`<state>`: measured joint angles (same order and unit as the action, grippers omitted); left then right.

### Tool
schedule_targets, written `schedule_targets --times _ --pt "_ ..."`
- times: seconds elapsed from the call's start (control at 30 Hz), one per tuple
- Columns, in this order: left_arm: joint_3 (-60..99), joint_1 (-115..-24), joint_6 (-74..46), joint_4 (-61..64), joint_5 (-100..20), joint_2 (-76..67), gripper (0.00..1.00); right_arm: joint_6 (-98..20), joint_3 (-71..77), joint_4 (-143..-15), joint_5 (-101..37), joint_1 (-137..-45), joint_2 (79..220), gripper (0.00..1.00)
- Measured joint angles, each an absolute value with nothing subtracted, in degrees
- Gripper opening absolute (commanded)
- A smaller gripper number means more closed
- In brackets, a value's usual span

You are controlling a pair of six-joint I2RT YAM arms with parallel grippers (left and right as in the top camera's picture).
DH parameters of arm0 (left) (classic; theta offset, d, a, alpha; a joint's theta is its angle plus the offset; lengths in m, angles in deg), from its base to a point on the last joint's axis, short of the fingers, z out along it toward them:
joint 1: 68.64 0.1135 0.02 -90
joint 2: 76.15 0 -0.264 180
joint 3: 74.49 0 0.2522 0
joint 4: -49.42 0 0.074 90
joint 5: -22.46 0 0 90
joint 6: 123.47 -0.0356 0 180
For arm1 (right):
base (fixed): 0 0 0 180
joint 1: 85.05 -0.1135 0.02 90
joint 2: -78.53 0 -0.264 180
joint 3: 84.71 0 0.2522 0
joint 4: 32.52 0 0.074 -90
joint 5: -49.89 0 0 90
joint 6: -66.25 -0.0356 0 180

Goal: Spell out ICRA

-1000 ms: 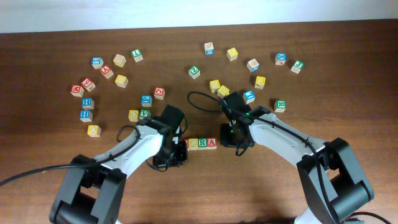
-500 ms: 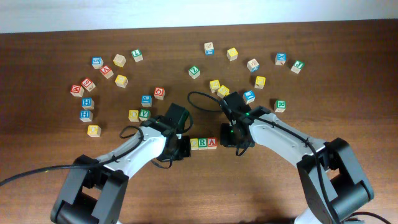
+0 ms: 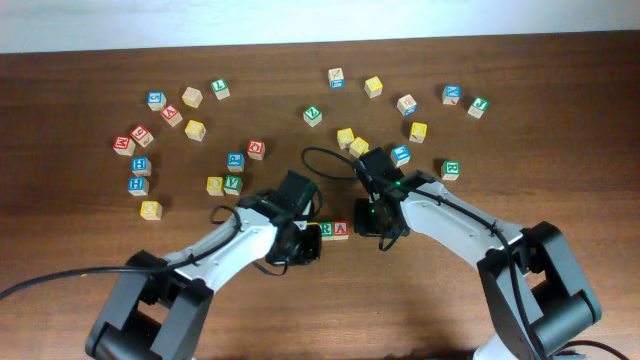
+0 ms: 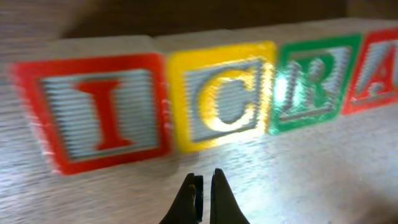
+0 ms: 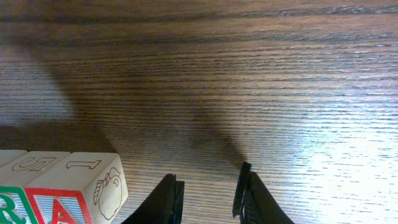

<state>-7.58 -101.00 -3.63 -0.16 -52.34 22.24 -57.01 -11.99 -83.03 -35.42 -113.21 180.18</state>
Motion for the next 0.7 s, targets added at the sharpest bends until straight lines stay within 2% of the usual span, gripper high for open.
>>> schedule_targets --times 0.3,0.7 --pt "-7.6 -101.9 -3.4 3.4 -57.7 22.3 0.00 -57.0 -12.0 -82.9 -35.4 -113.2 180.2 0.22" --pt "-7.6 -101.9 -3.4 4.7 -57.9 22.3 0.00 -57.0 -12.0 -82.9 -35.4 -113.2 180.2 0.22"
